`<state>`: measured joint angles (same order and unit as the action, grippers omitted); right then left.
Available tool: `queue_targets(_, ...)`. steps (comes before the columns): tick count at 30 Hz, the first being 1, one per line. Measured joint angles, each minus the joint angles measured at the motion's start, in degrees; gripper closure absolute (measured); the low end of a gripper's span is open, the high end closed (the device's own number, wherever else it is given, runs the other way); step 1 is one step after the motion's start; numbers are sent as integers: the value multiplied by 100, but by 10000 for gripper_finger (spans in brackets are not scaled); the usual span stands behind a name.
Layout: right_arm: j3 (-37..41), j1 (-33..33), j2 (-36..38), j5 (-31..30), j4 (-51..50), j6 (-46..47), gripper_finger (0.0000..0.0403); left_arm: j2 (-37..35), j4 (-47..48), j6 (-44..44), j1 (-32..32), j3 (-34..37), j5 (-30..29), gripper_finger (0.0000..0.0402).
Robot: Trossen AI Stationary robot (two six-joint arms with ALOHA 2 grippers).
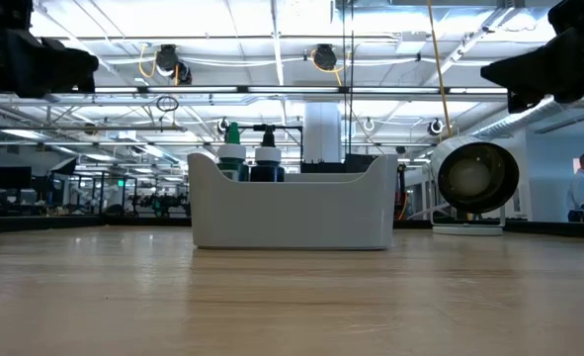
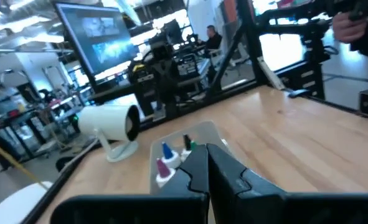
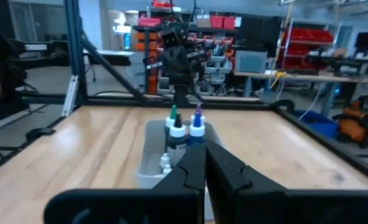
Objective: Pick & Place food coloring
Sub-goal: Return to Home Position
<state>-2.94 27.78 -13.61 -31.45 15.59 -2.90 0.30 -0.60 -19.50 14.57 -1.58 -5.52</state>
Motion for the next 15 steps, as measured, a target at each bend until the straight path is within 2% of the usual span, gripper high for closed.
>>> queue_targets(5,119,-221,320,18,-234,-214,403,-2,-2,-102,-315,0,211,400)
queue_targets(10,208,-530,603,889,-874,265,403,-2,-114,-199,-740,0,718,400)
queue_targets(15,208,-764,638,923,-778,428,403,-2,-112,-296,-1279,0,1215,400)
